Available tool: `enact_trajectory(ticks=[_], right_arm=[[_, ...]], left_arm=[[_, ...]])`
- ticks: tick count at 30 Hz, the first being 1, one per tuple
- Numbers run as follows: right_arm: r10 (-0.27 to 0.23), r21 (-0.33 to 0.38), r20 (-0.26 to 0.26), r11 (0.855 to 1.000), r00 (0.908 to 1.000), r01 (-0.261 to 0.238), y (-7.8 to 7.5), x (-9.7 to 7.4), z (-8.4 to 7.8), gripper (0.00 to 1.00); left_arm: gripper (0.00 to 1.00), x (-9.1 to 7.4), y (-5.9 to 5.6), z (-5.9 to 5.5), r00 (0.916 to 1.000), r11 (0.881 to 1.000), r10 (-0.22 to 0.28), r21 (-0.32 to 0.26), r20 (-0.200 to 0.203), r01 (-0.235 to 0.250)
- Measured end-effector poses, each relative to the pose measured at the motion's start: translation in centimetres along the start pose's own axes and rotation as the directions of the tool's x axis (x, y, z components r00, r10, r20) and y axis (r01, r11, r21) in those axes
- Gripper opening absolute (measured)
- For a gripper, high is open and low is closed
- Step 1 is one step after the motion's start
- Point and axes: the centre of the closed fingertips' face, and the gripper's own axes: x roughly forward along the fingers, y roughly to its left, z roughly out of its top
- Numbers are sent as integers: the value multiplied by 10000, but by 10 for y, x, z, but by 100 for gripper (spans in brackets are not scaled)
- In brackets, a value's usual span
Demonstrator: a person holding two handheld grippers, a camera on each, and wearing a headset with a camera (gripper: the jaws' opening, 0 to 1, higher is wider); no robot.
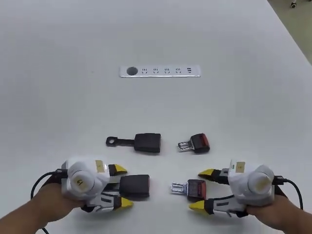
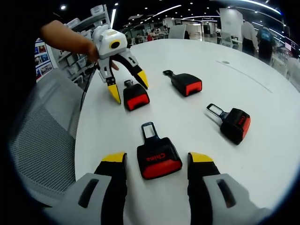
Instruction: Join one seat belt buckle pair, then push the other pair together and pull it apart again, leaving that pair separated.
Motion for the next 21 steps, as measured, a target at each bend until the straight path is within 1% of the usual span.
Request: enact_trajectory(ticks=[1, 3, 4, 5, 7, 8, 9, 11, 13, 17, 18, 21], right_arm=[[51, -58, -25, 10000, 10000, -51, 0, 0, 0, 47], [106, -279, -177, 9995, 9998, -110, 0, 0, -2, 41], [120, -285, -252, 9995, 9996, -127, 2, 0, -2, 39], [137, -337, -270, 9993, 9995, -146, 2, 1, -1, 38], [95, -551, -498, 9984, 9987, -123, -1, 2, -3, 35], [257, -569, -455, 9980, 9986, -283, 1, 2, -1, 34], [347, -761, -594, 9963, 9976, -392, 1, 1, -2, 34], [417, -1205, -834, 9914, 9956, -516, 2, 0, -3, 33], [605, -1429, -1047, 9869, 9927, -752, 3, -3, -4, 33], [819, -1700, -1371, 9798, 9872, -1049, 3, -8, -7, 33], [879, -1849, -1449, 9761, 9855, -1142, 3, -10, -8, 33], [1026, -1978, -1617, 9710, 9815, -1341, 4, -12, -11, 33]], left_arm=[[46, 0, 1, 0, 10000, 9999, -2, 106, -61, 2], [39, 0, 4, -1, 9997, 9986, 60, 536, -222, -48], [38, 1, 0, 0, 9994, 9980, -209, 587, -294, 226], [37, 1, 0, 0, 9990, 9967, -276, 754, -353, 302], [35, 1, -1, 0, 9986, 9945, -380, 957, -381, 415], [34, 0, -1, 0, 9978, 9930, -437, 1077, -492, 487], [34, 1, 0, 1, 9977, 9924, -479, 1108, -470, 529], [34, 2, 0, 1, 9968, 9886, -591, 1351, -544, 660], [34, 1, 0, 1, 9947, 9839, -723, 1580, -736, 832], [33, 2, 1, 1, 9931, 9803, -835, 1724, -824, 968], [33, 2, 1, 1, 9929, 9798, -851, 1738, -833, 986], [33, 3, 2, -1, 9925, 9796, -866, 1738, -867, 1007]])
